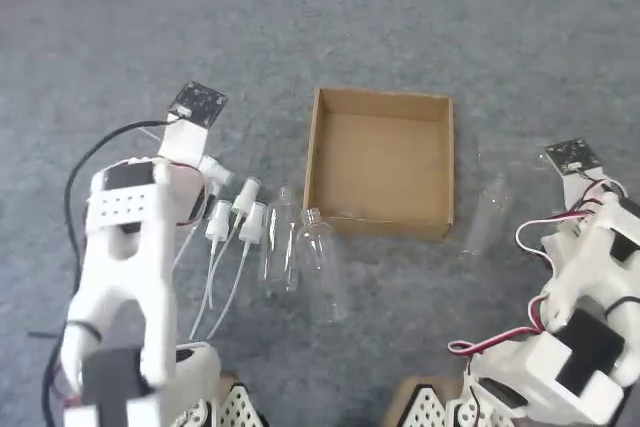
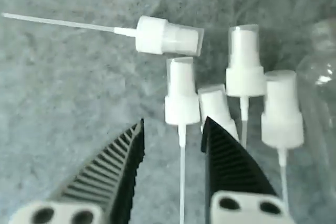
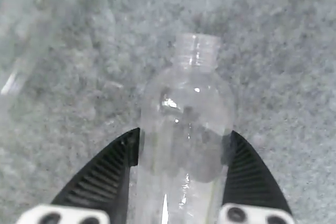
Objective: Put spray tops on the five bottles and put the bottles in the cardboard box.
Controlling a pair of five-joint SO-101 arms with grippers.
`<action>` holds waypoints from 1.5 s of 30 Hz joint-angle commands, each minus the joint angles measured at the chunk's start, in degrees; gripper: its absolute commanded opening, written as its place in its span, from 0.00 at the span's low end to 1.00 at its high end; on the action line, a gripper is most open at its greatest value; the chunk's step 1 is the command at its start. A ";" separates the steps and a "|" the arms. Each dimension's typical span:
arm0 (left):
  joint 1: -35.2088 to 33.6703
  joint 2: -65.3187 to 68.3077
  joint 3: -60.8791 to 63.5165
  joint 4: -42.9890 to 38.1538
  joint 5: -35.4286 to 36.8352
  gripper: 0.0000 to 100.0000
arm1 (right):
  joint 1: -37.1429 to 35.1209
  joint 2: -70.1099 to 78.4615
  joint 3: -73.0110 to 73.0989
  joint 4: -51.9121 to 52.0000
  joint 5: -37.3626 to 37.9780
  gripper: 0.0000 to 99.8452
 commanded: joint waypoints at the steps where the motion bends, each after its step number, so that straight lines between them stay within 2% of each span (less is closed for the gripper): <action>1: 0.35 4.57 -3.21 -6.68 0.97 0.16 | 0.75 0.40 0.62 -0.75 0.26 0.16; 4: -0.09 8.18 -3.91 -10.11 0.97 0.16 | 0.75 0.40 0.62 -0.66 0.18 0.16; 11: 0.35 14.07 -9.19 -10.11 1.93 0.16 | 0.84 -0.04 0.62 2.07 0.26 0.17; 19: -0.09 20.92 -9.54 -10.29 1.93 0.16 | 0.84 0.04 0.62 1.98 0.53 0.17; 25: -0.09 20.92 -9.27 -9.93 2.02 0.04 | 0.84 0.13 0.62 2.07 0.35 0.17; 29: -2.02 20.66 -10.33 -7.65 2.11 0.01 | 1.01 -0.04 0.62 2.15 0.35 0.17; 37: -8.18 7.65 -8.84 -2.90 2.20 0.01 | 1.80 -0.13 0.53 2.15 0.35 0.17; 39: -8.00 1.93 -7.25 0.26 2.90 0.01 | 1.71 -0.13 0.44 2.15 0.35 0.17; 42: -6.42 -8.09 -4.88 4.75 8.09 0.01 | 1.71 -0.13 0.44 2.15 0.53 0.17; 45: -2.46 -17.23 -1.45 7.30 11.87 0.01 | 1.36 -0.13 0.44 2.15 0.62 0.17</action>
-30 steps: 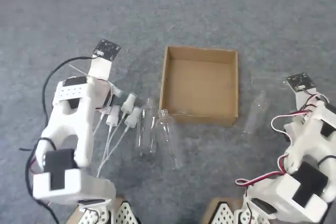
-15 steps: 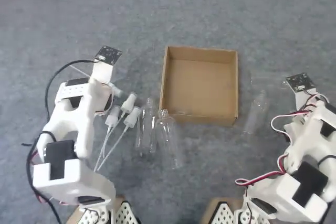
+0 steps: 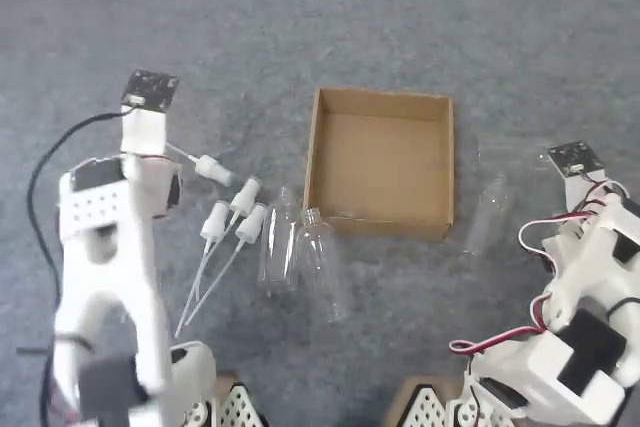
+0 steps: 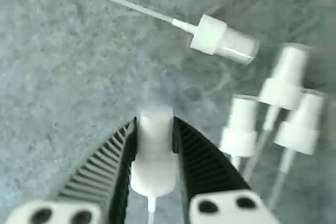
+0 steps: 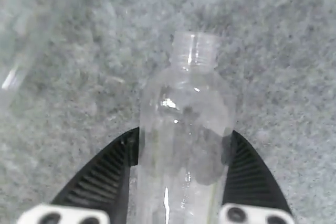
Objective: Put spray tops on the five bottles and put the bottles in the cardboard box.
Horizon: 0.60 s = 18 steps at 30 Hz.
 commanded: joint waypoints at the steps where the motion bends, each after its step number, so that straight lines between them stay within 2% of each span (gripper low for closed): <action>1: 4.40 -13.63 2.68 2.81 4.40 0.01 | 0.48 -0.13 0.62 0.92 0.53 0.17; 9: 9.05 -23.91 13.32 0.70 9.14 0.01 | 0.22 0.04 0.79 0.66 0.44 0.17; 13: 10.46 -25.49 18.24 -3.16 10.73 0.01 | 2.77 -0.13 0.70 1.10 0.53 0.17; 18: 11.52 -26.90 20.09 -4.04 10.81 0.01 | 4.53 -0.13 0.79 1.19 0.53 0.17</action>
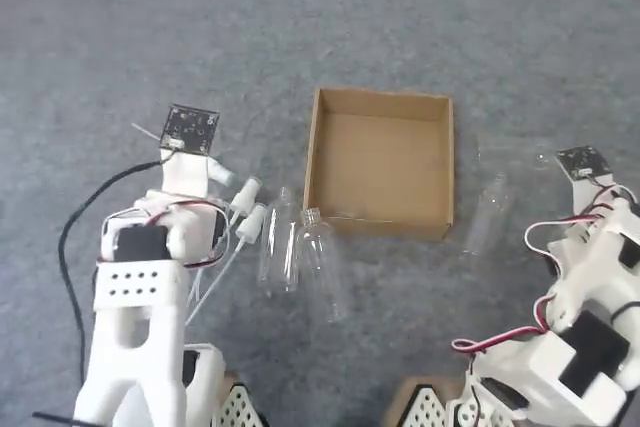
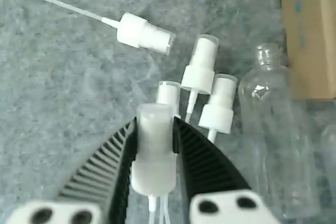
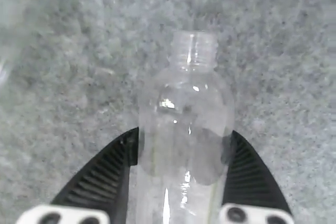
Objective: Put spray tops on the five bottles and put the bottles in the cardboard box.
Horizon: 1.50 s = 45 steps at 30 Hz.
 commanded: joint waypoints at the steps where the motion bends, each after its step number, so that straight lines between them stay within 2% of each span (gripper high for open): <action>1: 0.18 -2.90 -0.13 -1.49 0.79 0.01 | 2.33 -0.13 0.79 1.19 0.44 0.17; 20: 0.00 -3.69 0.92 -1.41 0.53 0.01 | 2.51 -0.13 0.79 2.51 0.53 0.17; 26: 0.09 -3.60 1.63 -1.85 0.44 0.01 | 2.77 -0.22 0.44 4.79 0.53 0.27; 31: 0.09 -3.60 1.80 -1.67 0.44 0.01 | 2.77 -0.22 -0.09 6.20 0.09 0.30; 41: -0.09 -3.34 1.80 -1.58 0.44 0.01 | 2.24 -0.13 -20.48 20.35 0.79 0.30; 45: 0.00 -3.34 1.80 -1.49 0.35 0.01 | -0.13 0.40 -23.47 23.34 7.12 0.30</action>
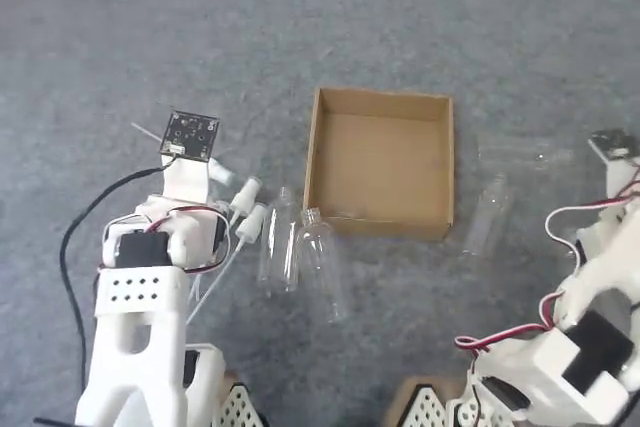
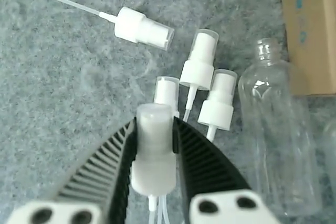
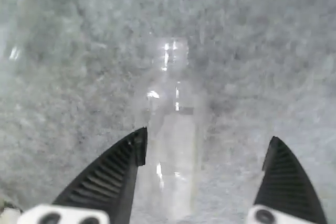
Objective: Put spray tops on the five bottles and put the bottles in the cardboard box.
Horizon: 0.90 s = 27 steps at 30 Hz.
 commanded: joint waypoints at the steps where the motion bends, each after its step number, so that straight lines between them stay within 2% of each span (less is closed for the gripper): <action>1: 0.09 -1.85 -0.48 -1.23 0.18 0.01 | -2.51 0.04 -4.57 2.95 5.45 0.30; 9: 0.00 -2.02 -0.48 -1.32 0.18 0.01 | -4.09 1.80 -2.02 3.65 6.42 0.30; 21: 0.26 -1.85 -0.48 -1.32 0.18 0.01 | -4.62 9.36 0.44 -4.00 2.81 0.29; 27: 0.26 -1.93 -0.48 -1.32 0.18 0.01 | -4.62 11.30 0.44 -4.00 2.55 0.16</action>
